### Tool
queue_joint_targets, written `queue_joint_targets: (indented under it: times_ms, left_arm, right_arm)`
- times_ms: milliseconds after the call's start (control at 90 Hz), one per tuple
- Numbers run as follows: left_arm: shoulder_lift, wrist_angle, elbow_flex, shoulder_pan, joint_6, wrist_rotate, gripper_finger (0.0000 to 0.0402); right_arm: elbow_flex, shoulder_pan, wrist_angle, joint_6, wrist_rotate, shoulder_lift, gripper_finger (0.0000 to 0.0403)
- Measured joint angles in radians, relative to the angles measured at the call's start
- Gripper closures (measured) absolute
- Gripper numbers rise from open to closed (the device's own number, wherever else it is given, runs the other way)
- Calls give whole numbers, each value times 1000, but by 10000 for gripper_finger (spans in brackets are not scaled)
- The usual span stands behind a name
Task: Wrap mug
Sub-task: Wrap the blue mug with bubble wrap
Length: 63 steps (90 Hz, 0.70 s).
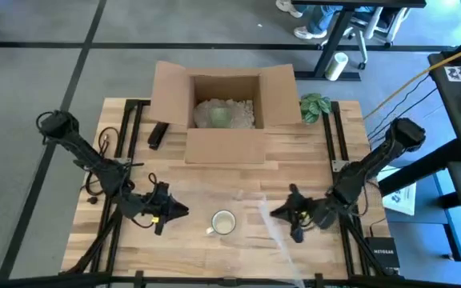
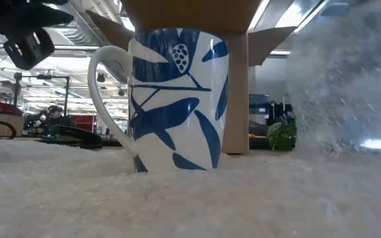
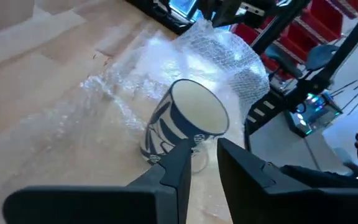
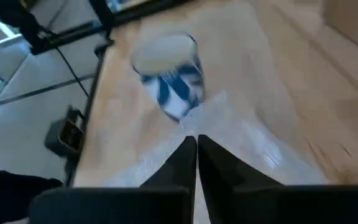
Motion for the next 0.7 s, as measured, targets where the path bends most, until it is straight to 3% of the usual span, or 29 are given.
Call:
queue_joint_targets:
  times_ms: [122, 356, 700]
  left_arm:
    - [15, -1, 0, -6, -4, 0, 341]
    - [18, 0, 0, -20, 34, 0, 341]
    - [15, -27, 0, -69, 103, 0, 341]
  right_arm:
    - [97, -101, 90, -90, -117, 130, 403]
    - [360, -256, 94, -183, -301, 381, 403]
    - [683, -398, 45, -176, -348, 616, 403]
